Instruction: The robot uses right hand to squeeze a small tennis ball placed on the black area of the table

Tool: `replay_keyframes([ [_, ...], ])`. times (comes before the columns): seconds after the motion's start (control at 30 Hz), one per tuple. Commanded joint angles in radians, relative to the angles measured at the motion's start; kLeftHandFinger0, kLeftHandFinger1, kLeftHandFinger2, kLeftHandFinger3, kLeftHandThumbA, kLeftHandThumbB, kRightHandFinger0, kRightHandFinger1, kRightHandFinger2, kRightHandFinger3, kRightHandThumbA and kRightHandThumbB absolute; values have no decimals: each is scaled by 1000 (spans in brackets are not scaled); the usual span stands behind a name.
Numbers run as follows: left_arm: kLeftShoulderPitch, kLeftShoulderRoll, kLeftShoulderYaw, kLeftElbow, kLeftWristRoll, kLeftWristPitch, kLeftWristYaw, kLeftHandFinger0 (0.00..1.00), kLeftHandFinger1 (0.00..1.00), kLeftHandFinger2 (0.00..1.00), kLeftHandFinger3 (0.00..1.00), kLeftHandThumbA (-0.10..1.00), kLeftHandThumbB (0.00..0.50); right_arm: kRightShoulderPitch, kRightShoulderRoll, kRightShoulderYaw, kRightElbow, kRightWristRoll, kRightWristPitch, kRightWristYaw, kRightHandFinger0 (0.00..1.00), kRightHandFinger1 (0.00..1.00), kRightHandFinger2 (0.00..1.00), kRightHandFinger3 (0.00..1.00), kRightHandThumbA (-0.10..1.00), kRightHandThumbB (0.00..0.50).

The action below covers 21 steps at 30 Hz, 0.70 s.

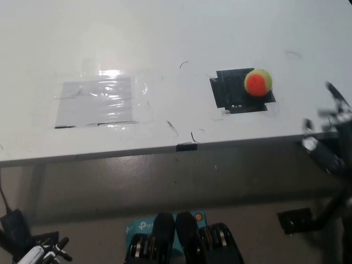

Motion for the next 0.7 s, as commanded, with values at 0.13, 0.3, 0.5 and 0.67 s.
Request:
replay_keyframes([
  [0.13,-5,16,10,-11,-3,-11,3,193,169,383,482,1000,500,166,22,-86,45,274,-355,-101,246,416,795,864,-47,183],
  [0.3,-7,15,5,3,3,-28,6,206,179,393,531,1000,500,208,55,-136,241,440,-492,-79,346,455,688,835,-82,208],
  [0.5,-2,6,12,-8,-6,-4,7,230,189,398,516,1000,500,189,171,-251,416,621,-455,-72,385,500,667,811,36,203],
  [0.67,-4,0,16,-7,-8,-3,10,216,181,393,501,1000,500,172,175,-266,463,606,-399,-47,351,488,642,780,17,185],
])
